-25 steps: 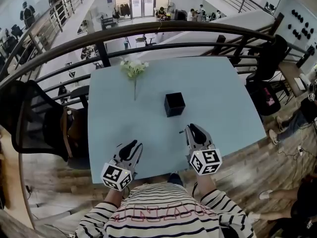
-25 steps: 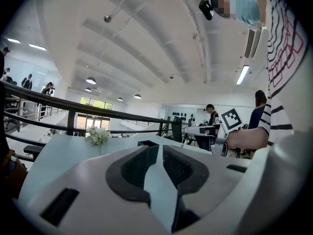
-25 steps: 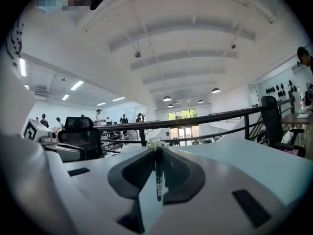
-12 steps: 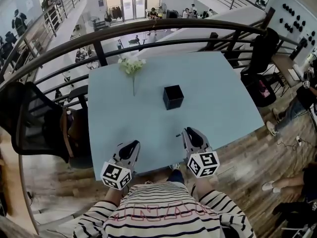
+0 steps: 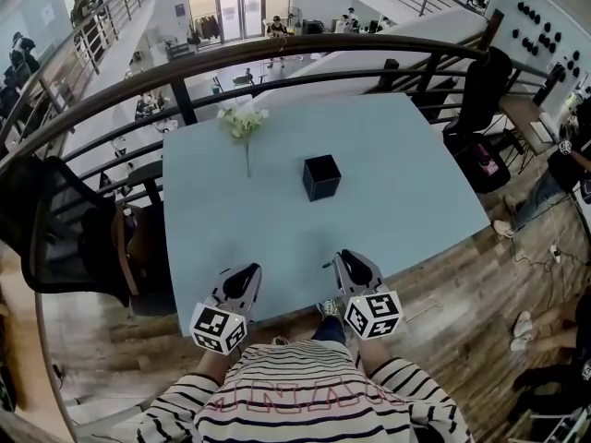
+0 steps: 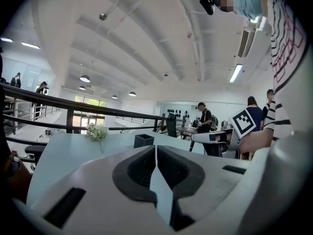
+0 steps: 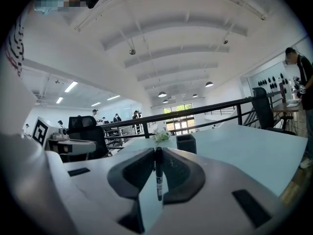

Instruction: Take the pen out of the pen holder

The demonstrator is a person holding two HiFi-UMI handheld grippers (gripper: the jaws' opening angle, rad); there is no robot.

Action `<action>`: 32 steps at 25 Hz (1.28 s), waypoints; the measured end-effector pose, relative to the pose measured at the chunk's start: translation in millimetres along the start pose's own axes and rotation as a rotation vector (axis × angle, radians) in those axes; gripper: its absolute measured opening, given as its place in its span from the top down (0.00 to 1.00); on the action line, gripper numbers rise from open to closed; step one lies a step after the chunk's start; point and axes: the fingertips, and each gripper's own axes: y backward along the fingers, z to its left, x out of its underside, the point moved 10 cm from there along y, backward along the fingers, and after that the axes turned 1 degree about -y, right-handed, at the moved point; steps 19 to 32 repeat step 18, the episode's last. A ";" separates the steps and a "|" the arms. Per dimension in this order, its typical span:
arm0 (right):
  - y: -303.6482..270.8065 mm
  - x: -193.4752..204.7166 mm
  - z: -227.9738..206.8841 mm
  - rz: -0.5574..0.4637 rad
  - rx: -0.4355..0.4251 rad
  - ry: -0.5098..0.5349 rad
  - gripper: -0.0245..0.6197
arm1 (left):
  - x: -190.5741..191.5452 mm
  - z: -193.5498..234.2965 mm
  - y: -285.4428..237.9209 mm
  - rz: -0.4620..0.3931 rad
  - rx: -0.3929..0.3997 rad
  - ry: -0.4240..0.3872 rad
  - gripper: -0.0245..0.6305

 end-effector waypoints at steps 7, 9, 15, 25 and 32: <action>3.9 2.7 5.9 0.011 0.009 0.012 0.86 | 2.3 -2.5 -1.1 0.003 0.036 0.005 0.91; 4.3 3.2 7.0 0.012 0.008 0.013 0.86 | 3.7 -2.6 -0.8 0.006 0.039 0.008 0.91; 5.0 2.8 8.0 0.012 0.005 0.014 0.86 | 4.3 -4.1 0.6 0.013 0.045 0.013 0.91; 4.3 2.3 9.4 0.012 0.002 0.014 0.86 | 4.2 -3.5 1.6 0.013 0.045 0.013 0.91; 4.3 2.3 9.4 0.012 0.002 0.014 0.86 | 4.2 -3.5 1.6 0.013 0.045 0.013 0.91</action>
